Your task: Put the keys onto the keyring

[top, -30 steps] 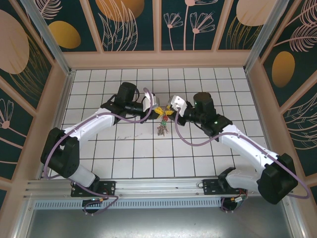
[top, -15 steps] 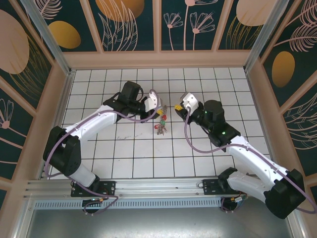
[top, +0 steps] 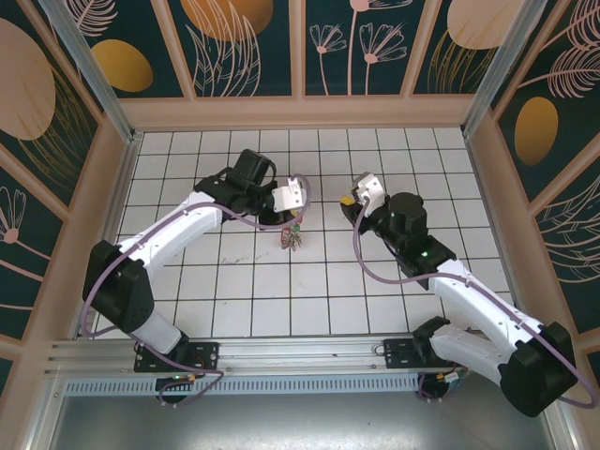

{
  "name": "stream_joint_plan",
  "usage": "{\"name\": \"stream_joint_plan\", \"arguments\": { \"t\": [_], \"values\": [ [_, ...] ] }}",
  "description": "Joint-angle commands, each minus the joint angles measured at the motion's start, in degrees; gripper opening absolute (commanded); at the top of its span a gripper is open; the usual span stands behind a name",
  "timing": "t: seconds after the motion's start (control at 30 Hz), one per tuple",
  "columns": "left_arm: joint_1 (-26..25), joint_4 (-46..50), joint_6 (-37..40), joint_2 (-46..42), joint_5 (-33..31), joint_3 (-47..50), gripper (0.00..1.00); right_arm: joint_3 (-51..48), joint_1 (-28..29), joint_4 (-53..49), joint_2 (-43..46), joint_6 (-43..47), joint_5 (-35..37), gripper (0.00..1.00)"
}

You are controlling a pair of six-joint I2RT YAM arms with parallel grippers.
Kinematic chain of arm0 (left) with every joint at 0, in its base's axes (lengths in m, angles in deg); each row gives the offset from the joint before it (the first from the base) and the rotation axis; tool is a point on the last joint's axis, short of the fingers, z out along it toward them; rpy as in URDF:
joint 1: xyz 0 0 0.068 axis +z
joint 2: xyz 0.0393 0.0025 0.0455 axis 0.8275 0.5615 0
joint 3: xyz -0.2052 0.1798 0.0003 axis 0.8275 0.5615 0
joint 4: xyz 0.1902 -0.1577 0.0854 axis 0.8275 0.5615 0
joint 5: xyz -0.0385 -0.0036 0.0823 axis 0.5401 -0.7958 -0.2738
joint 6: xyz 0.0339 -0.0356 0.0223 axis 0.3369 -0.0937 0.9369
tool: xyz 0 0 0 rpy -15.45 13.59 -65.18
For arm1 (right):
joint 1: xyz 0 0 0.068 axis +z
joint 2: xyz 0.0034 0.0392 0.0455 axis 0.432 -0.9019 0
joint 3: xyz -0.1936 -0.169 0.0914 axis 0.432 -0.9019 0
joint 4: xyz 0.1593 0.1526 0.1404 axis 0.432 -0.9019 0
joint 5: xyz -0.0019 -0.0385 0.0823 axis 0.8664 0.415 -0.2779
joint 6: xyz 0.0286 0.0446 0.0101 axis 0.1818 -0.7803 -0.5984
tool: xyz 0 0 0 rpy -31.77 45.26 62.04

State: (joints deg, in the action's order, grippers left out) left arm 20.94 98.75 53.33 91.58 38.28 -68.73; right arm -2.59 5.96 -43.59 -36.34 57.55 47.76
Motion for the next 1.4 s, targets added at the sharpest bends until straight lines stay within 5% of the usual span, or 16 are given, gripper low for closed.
{"name": "stream_joint_plan", "arguments": {
  "t": [0.0, 0.6, 1.37],
  "values": [
    [-2.3, 0.7, 1.5, 3.1, 1.2, -1.9, 0.00, -0.7, -2.0, 1.5, 1.5, -2.9, 1.9, 0.32],
    [-9.4, -4.7, -2.6, 12.6, 5.4, -2.4, 0.00, -4.5, -6.8, -0.1, 3.9, -11.0, 2.8, 0.32],
    [-10.5, -8.9, -6.5, 19.6, 13.6, -2.8, 0.00, -7.3, -8.0, -1.2, 4.2, -14.6, 4.3, 0.30]
  ]
}}
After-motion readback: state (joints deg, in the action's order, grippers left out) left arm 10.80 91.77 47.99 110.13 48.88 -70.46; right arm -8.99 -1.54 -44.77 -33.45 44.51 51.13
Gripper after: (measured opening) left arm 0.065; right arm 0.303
